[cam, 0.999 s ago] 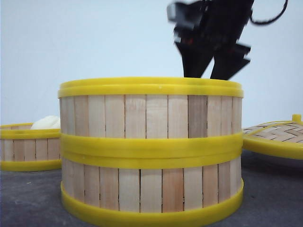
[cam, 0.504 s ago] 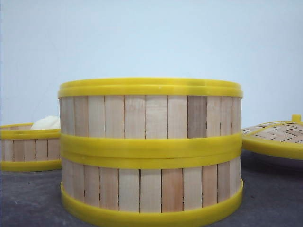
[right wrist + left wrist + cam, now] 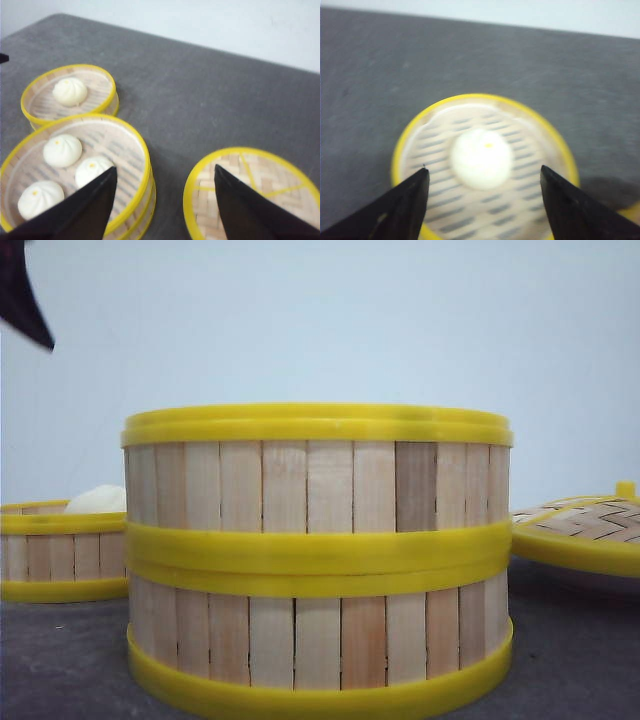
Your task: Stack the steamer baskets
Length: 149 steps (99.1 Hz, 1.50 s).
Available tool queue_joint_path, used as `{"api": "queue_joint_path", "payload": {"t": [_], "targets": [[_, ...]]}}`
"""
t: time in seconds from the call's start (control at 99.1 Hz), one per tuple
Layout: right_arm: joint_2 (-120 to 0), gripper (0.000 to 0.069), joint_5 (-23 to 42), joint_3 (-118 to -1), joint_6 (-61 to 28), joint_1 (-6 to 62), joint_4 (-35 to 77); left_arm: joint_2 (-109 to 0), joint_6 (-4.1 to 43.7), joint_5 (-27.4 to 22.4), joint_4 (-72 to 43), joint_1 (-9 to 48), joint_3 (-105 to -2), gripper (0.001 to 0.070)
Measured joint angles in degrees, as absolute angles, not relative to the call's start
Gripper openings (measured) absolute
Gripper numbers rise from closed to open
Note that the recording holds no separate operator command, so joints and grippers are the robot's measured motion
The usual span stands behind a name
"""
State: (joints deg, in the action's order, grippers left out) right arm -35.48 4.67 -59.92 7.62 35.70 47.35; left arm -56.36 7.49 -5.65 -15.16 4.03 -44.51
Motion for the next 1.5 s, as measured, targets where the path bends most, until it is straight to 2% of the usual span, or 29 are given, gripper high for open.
{"api": "queue_joint_path", "payload": {"t": [0.303,0.424,0.605,0.888,1.049,1.19,1.301,1.422,1.503], "targets": [[-34.0,0.0380,4.7,-59.5,8.4,35.7,47.5,-71.1,9.9,-5.4,-20.5,-2.2,-52.9,0.0425],[-34.1,0.0380,4.7,-59.5,8.4,35.7,47.3,-77.1,9.9,-5.3,-24.6,-2.4,-57.7,0.0420],[-34.0,0.0380,4.7,-59.5,8.4,35.7,47.2,-85.2,9.9,-3.1,-28.6,-2.4,-62.9,0.0352],[-34.0,0.0380,4.7,-59.5,8.4,35.7,47.0,-91.5,9.9,-2.5,-28.9,-2.4,-63.6,0.0344],[-34.0,0.0380,4.8,-59.5,8.4,35.7,46.4,-93.5,9.6,-0.4,-28.9,-2.4,-63.6,0.0339],[-34.0,0.0380,6.1,-59.5,8.4,35.7,45.7,-94.8,9.0,0.2,-28.9,-2.4,-63.7,0.0231],[-34.0,0.0380,6.3,-59.5,8.4,35.7,45.5,-95.0,8.7,0.2,-28.9,-2.4,-63.7,0.0172],[-34.0,0.0380,6.2,-59.5,8.4,35.7,44.8,-95.0,8.6,-0.1,-28.9,-2.3,-63.7,0.0067],[-34.0,0.0380,6.3,-59.5,8.4,35.7,44.3,-95.2,8.7,0.1,-29.1,-2.2,-64.0,0.0042]]}}
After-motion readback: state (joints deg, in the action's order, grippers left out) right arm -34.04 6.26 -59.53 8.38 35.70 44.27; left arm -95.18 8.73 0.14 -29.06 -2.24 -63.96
